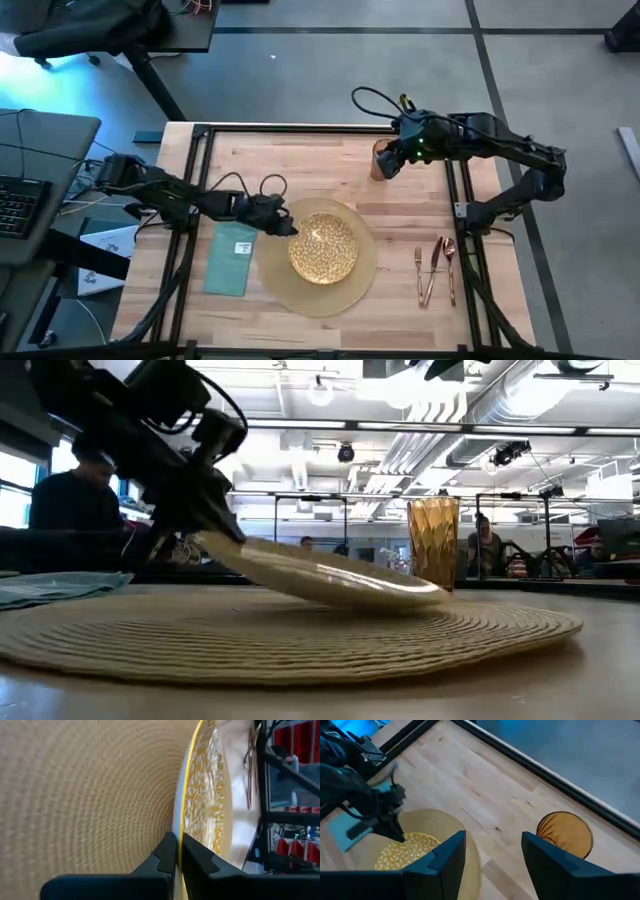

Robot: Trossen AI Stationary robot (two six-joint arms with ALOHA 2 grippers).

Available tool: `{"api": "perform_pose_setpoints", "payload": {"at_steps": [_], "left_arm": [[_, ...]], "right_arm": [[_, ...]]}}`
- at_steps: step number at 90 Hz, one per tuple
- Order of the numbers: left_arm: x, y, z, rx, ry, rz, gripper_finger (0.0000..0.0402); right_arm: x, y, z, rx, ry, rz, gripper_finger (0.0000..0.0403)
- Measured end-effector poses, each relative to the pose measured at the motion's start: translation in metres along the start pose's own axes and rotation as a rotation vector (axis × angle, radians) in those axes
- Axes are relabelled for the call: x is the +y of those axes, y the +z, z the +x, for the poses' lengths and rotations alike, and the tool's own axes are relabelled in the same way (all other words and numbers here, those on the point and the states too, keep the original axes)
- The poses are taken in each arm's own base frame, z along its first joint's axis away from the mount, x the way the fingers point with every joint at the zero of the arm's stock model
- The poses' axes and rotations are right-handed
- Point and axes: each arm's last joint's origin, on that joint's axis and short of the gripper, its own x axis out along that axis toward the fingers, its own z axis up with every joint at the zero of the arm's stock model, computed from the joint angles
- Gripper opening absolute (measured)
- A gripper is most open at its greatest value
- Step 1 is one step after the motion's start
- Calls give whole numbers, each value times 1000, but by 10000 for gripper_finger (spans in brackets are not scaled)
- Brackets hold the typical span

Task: Set table place
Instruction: Put the yellow patterned plate on the mat, then put the brown glass to the middle left

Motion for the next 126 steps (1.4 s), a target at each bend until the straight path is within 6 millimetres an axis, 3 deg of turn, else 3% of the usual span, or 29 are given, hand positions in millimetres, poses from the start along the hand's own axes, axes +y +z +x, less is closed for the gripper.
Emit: {"api": "perform_pose_setpoints", "payload": {"at_steps": [34,46,61,73,97,111,126], "left_arm": [[11,-17,15,34,79,-32,1],[8,-16,14,20,55,-15,21],[0,-13,8,2,4,-17,73],[-9,-11,-2,-8,-49,-5,105],[-19,-3,-22,-72,-87,35,119],[-14,-4,-23,-69,-36,41,119],[-16,-6,-23,-66,-45,40,119]], "right_arm": [[6,-5,-2,13,28,-21,177],[5,-8,-2,46,19,18,177],[-11,-10,1,143,-77,134,177],[-33,-2,10,210,-122,168,177],[-90,28,49,333,-165,152,223],[-108,36,86,439,-177,93,261],[-123,37,127,578,-199,35,257]]}}
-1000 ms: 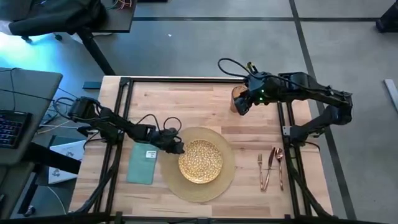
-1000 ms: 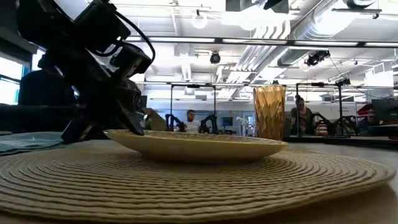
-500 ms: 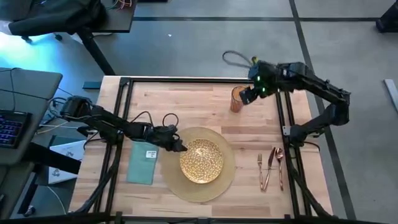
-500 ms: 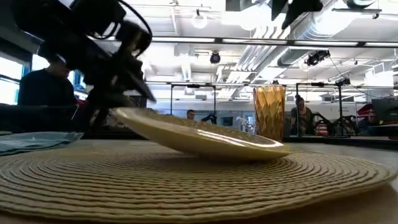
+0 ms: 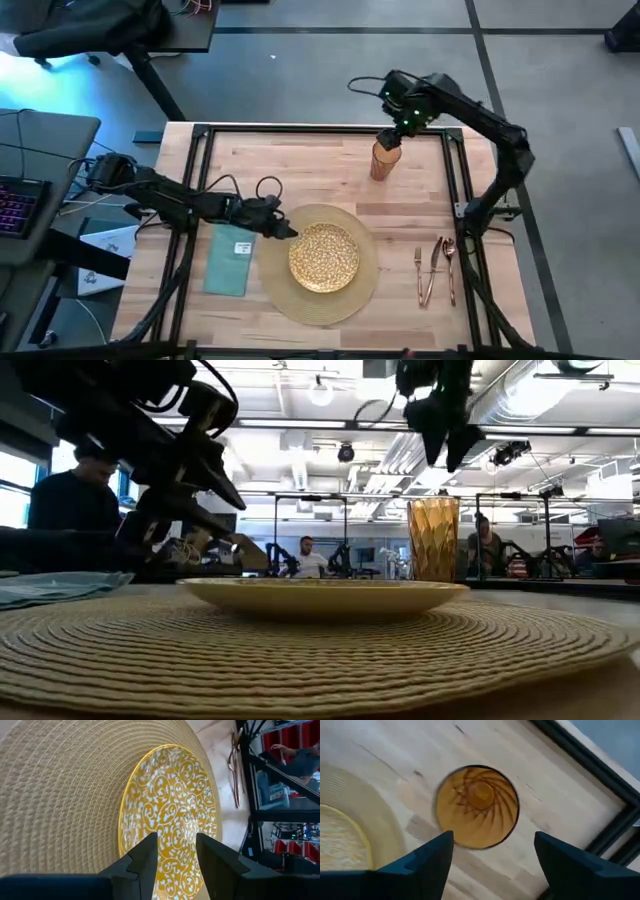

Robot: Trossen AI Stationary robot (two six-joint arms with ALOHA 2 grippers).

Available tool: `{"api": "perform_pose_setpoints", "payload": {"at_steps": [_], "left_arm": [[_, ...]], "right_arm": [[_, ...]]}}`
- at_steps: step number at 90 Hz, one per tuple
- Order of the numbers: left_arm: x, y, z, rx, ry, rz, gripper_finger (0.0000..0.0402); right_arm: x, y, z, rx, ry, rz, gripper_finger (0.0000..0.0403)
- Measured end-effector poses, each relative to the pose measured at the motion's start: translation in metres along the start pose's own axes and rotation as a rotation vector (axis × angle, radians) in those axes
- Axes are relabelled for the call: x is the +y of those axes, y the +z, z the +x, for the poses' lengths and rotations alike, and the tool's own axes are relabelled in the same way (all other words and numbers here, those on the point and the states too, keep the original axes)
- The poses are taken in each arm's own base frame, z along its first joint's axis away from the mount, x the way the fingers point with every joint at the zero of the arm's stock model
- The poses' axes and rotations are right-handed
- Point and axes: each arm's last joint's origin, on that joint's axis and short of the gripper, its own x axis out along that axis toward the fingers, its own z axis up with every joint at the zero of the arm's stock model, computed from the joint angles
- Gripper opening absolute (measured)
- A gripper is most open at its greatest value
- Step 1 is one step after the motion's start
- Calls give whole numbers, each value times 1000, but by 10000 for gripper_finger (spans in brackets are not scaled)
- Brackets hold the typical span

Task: Set table place
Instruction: Put the brown glass to the middle left

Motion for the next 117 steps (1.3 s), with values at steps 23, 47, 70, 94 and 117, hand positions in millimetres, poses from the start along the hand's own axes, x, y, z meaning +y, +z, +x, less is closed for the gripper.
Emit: {"api": "perform_pose_setpoints", "payload": {"at_steps": [23,47,70,94,117], "left_arm": [[-13,5,-16,-65,-87,44,117],[-33,17,-46,-279,-212,117,117],[-55,26,-80,-415,-293,211,117],[-84,36,-108,-444,-197,350,117],[-95,41,-125,-370,-44,398,117]], "right_arm": [[-12,19,33,118,-4,-84,205],[-15,30,58,198,3,-150,138],[-8,35,62,176,23,-164,22],[45,39,30,3,194,-146,1],[116,44,3,-219,500,-80,0]]}}
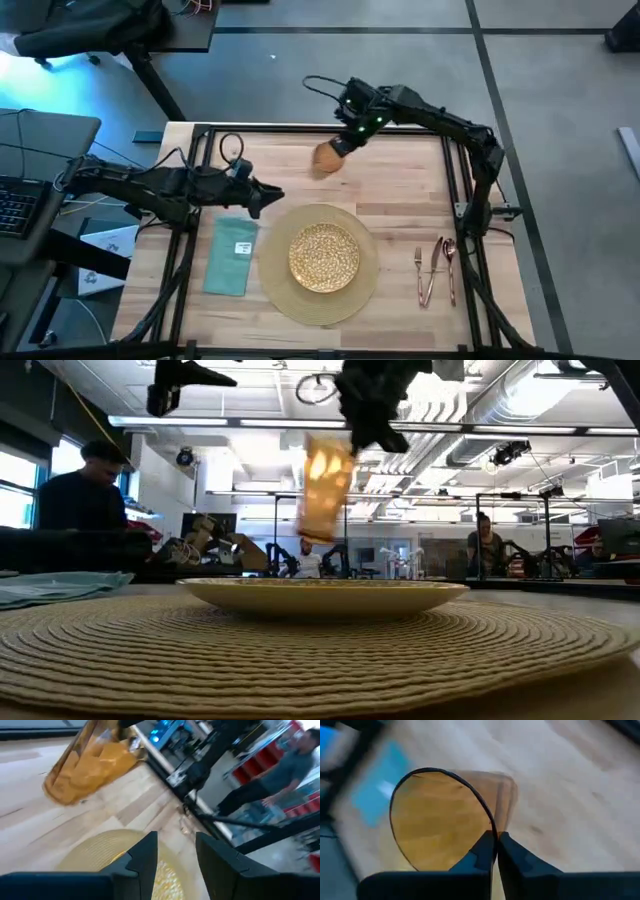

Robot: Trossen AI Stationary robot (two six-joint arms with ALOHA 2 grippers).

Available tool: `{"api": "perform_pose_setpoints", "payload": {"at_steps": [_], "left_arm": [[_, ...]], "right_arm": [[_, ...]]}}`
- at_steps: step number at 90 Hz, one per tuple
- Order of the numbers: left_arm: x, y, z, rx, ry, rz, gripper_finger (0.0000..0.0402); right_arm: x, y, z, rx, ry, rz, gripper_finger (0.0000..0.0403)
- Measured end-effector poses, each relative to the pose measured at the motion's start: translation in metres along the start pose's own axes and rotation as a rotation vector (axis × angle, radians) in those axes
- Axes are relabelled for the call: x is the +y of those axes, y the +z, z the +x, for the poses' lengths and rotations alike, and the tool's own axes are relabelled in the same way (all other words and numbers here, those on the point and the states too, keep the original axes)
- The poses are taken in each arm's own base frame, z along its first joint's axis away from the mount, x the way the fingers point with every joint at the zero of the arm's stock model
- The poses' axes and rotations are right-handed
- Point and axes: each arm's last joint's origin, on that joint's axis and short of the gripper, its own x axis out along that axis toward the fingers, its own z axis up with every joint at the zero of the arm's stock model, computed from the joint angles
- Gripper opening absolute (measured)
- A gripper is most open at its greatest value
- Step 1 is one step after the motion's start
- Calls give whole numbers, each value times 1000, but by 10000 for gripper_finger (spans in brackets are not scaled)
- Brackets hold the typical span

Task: Set table place
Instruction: Put the brown glass to the middle left

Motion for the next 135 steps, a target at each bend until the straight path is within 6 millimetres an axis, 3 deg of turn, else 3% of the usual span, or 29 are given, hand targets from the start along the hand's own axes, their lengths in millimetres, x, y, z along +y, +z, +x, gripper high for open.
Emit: {"api": "perform_pose_setpoints", "payload": {"at_steps": [25,66,84,116,135], "left_arm": [[-6,9,-9,25,27,12,117],[-7,9,-10,51,1,10,117],[-7,9,-10,51,0,10,117],[-7,9,-10,54,-3,10,117],[-7,9,-10,54,-3,10,117]], "right_arm": [[42,-2,60,-13,141,92,0],[47,3,135,-31,192,177,0],[46,3,148,-10,214,203,0],[48,6,147,-47,234,191,3],[48,6,147,-60,222,176,68]]}}
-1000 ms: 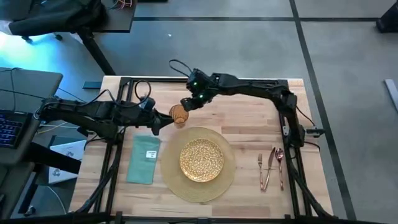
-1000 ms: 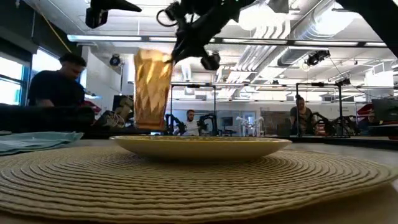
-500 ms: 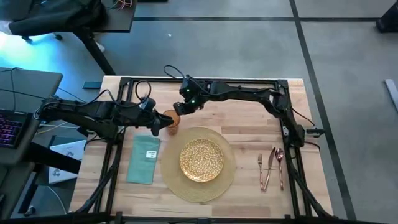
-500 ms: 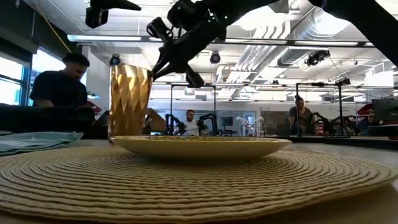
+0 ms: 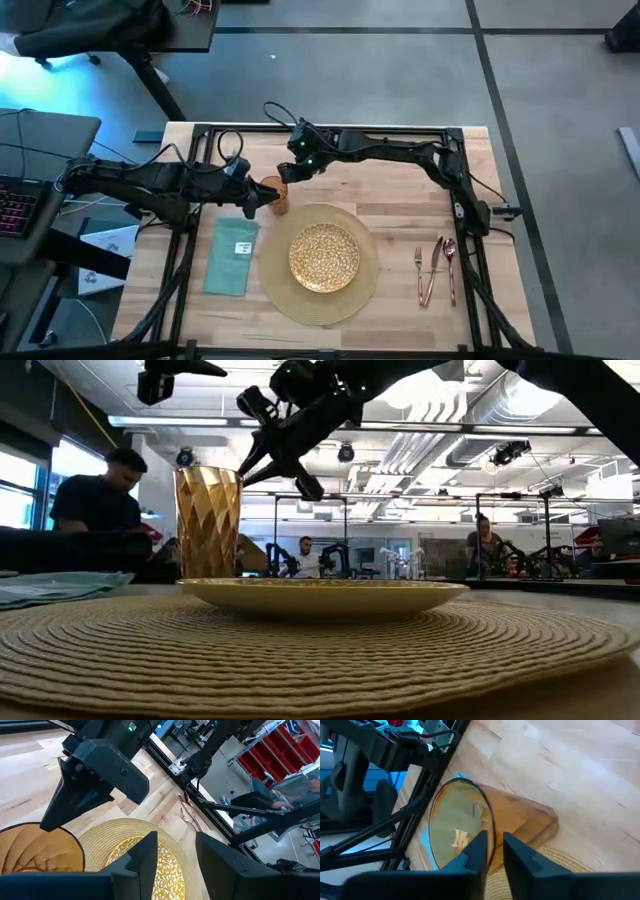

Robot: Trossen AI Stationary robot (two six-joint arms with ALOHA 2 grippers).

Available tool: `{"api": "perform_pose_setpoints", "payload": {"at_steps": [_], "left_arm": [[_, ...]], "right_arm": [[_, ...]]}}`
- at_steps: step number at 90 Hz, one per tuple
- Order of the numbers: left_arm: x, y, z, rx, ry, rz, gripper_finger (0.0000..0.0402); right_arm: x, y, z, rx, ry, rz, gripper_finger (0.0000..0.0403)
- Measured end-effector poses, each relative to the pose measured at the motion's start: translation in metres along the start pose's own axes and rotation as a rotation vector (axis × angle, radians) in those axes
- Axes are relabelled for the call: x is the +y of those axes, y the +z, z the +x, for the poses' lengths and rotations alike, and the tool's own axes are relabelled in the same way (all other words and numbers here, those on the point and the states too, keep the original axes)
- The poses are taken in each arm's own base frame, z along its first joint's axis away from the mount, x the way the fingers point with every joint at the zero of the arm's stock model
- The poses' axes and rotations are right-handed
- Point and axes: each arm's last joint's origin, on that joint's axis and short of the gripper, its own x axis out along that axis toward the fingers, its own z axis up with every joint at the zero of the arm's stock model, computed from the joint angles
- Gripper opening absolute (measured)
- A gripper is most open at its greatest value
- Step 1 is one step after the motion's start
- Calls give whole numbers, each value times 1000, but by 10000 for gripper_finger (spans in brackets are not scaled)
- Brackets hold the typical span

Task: Set table place
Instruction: Put the brown glass to the middle left, then put the blue napkin to the left of the mat

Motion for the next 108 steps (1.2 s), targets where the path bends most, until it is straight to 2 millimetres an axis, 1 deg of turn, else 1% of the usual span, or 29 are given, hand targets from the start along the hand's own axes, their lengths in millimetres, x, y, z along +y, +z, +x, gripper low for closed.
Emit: {"api": "perform_pose_setpoints", "payload": {"at_steps": [18,26,34,39,46,54,63,70,76,82,88,98,108], "left_arm": [[0,0,0,16,-14,0,117],[-1,-1,0,50,-42,-15,117],[-2,-5,-1,134,-84,-88,117],[-1,-10,-3,228,-89,-171,117],[0,-23,-9,389,-63,-277,117],[3,-41,-16,557,47,-378,117],[9,-62,-27,694,231,-428,117],[15,-75,-37,759,392,-434,117],[23,-82,-45,772,539,-417,118],[34,-88,-48,747,669,-391,118],[48,-96,-46,747,748,-390,118],[70,-113,-37,767,790,-443,118],[69,-109,-32,677,822,-459,118]], "right_arm": [[1,2,-2,-33,-8,-85,157],[4,5,-13,-46,-5,-116,186],[9,8,-35,-58,-12,-150,202],[14,8,-52,-69,-33,-180,206],[18,3,-78,-73,-107,-231,207],[26,-10,-109,-65,-196,-298,208],[36,-27,-141,-56,-296,-364,208],[43,-40,-160,-67,-359,-408,208],[50,-49,-174,-91,-394,-445,208],[56,-56,-182,-115,-417,-473,208],[61,-60,-186,-139,-421,-488,208],[62,-63,-187,-139,-431,-514,208],[62,-63,-186,-128,-426,-535,208]]}}
